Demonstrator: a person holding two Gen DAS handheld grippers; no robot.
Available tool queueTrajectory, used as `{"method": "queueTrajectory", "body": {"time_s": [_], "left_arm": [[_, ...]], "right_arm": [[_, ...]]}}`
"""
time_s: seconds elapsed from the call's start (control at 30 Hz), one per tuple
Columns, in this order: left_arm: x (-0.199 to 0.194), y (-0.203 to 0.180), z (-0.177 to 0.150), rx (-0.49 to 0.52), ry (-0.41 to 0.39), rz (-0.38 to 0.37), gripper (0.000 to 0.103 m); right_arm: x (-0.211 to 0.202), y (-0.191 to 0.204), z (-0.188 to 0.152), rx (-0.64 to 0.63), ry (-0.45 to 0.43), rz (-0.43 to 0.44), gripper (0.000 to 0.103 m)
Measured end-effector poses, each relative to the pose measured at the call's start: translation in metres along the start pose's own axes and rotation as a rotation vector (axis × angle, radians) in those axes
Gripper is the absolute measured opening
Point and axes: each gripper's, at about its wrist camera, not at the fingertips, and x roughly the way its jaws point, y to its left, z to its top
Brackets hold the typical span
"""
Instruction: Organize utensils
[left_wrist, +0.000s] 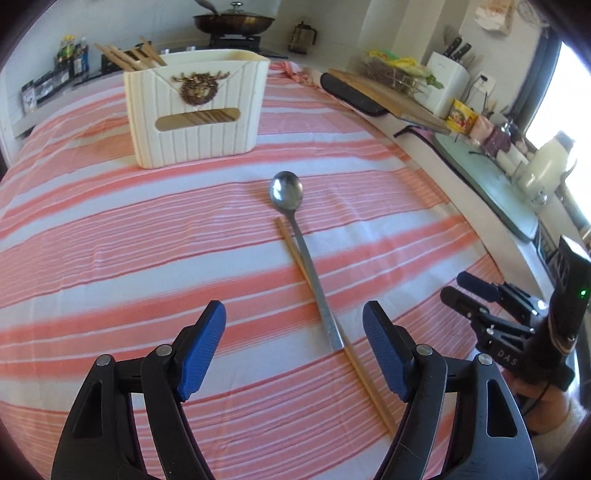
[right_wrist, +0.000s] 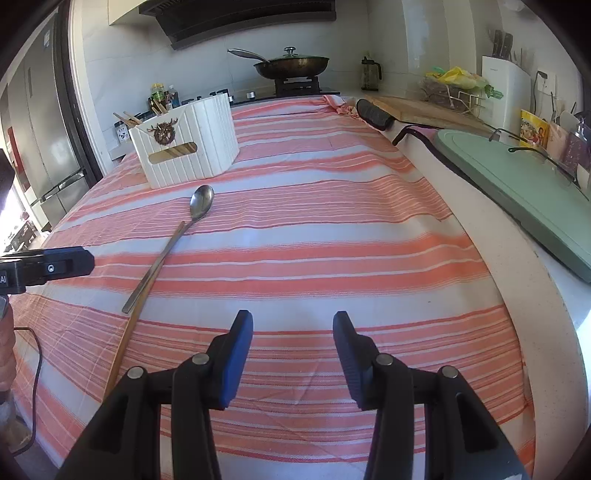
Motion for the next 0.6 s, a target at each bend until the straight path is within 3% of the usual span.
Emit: {"method": "queueTrajectory", "body": {"time_s": [0.17, 0.2, 0.23, 0.27, 0.43, 0.57, 0.6], "left_arm": [[0.040, -0.016, 0.001, 0.080, 0.104, 0.055, 0.048], [0.042, -0.015, 0.001, 0.072, 0.094, 0.033, 0.042], [0.043, -0.014, 0.001, 0.064, 0.093, 0.027, 0.021], [0.042, -0.014, 0.001, 0.059, 0.092, 0.018, 0.010], [0.035, 0.001, -0.002, -0.032, 0.066, -0.022, 0.006], [0.016, 0.023, -0.009, -0.142, -0.004, -0.052, 0.004], [0.010, 0.027, -0.011, -0.156, -0.023, -0.053, 0.000]], "right_arm": [[0.001, 0.000, 0.000, 0.000, -0.002, -0.001, 0.046], [0.001, 0.000, 0.000, 0.000, -0.002, -0.001, 0.046], [0.000, 0.000, 0.000, 0.002, -0.003, -0.001, 0.046], [0.000, 0.000, -0.001, 0.004, -0.004, 0.000, 0.046], [0.002, -0.003, -0.002, 0.016, 0.001, 0.005, 0.046], [0.003, -0.002, -0.002, 0.011, 0.003, 0.004, 0.046], [0.003, -0.001, -0.003, 0.007, 0.004, 0.003, 0.046]]}}
